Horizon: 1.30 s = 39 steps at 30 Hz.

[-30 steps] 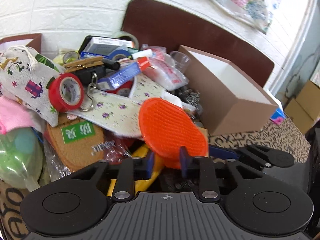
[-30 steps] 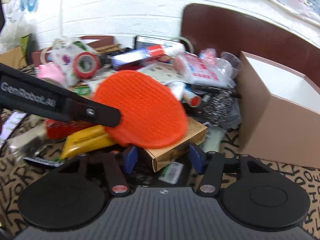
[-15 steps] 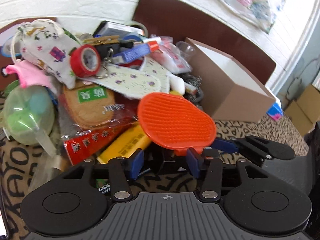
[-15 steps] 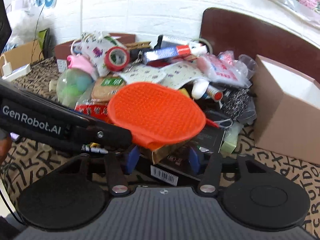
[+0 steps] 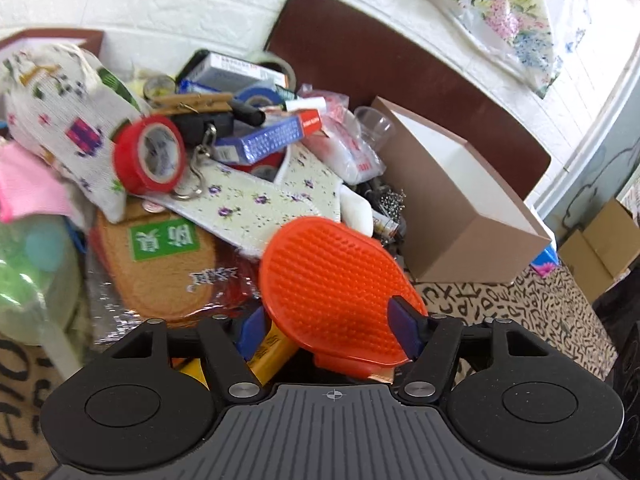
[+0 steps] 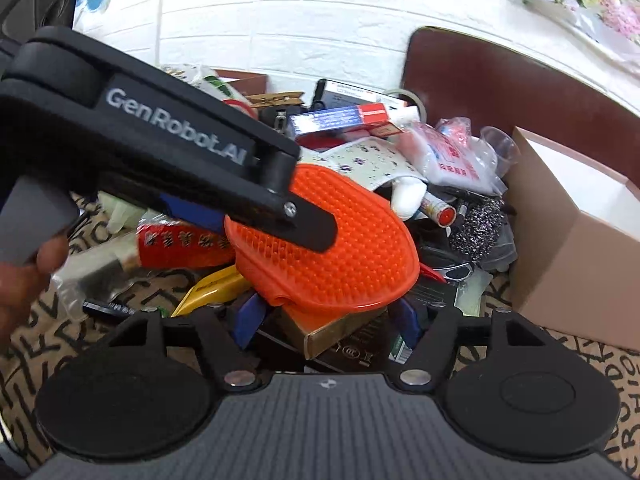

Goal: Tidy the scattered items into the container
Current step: 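Grasp the orange brush with the left gripper while the right gripper grasps the gold box, then lift the held brush and gold box and carry them over the white box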

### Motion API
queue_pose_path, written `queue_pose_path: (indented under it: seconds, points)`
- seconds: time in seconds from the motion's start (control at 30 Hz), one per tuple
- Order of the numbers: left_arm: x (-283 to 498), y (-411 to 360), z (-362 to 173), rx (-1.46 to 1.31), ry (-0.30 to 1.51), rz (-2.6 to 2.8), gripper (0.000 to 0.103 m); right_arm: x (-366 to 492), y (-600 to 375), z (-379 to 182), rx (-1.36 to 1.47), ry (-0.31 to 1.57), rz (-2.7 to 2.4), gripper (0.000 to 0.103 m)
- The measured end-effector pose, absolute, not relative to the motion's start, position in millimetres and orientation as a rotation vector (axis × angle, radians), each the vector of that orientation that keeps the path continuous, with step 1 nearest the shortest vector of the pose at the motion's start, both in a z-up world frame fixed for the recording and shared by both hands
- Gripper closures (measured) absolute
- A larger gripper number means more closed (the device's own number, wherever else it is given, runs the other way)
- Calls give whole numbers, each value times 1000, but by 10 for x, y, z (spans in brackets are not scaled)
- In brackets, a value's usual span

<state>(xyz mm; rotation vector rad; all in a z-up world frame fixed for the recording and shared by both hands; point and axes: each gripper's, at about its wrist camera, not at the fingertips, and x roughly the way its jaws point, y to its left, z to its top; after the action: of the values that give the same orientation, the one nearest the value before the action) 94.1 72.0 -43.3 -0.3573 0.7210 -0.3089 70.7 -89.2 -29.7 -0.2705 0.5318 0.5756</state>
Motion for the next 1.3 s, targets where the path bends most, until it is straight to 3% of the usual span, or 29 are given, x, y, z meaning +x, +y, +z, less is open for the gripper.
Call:
queue_pose_path:
  seconds: [0.03, 0.07, 0.1, 0.13, 0.3, 0.5, 0.67, 0.8, 0.97, 1.13, 1.23, 1.27, 1.3]
  points:
    - [956, 708, -437, -356, 720, -299, 37, 725, -891, -308, -261, 535, 566, 31]
    - [965, 705, -435, -356, 720, -296, 54, 738, -896, -316, -250, 541, 558, 32]
    - [969, 707, -429, -364, 720, -299, 61, 748, -908, -321, -236, 551, 555, 34]
    - [964, 719, -416, -371, 716, -298, 62, 754, -933, -318, -219, 558, 555, 36]
    - [875, 792, -327, -364, 671, -292, 89, 716, -1081, -290, -192, 579, 559, 53]
    - [726, 891, -314, -363, 670, -272, 89, 698, -1249, -258, -184, 594, 535, 64]
    - [580, 962, -276, -364, 658, -268, 88, 701, -1302, -256, -205, 592, 531, 64]
    - [614, 903, -245, -369, 645, -290, 66, 728, -1232, -257, -228, 576, 519, 61]
    - [690, 760, -241, -351, 648, -328, 66, 796, -1175, -259, -240, 578, 509, 60]
    - [734, 679, -242, -329, 644, -333, 66, 842, -1210, -245, -223, 601, 518, 65]
    - [787, 694, -278, -369, 658, -328, 56, 841, -1209, -244, -227, 600, 520, 65]
    - [813, 692, -298, -380, 671, -332, 56, 837, -1203, -244, -233, 599, 520, 65]
    - [835, 684, -316, -384, 684, -337, 66, 838, -1202, -244, -235, 599, 521, 65]
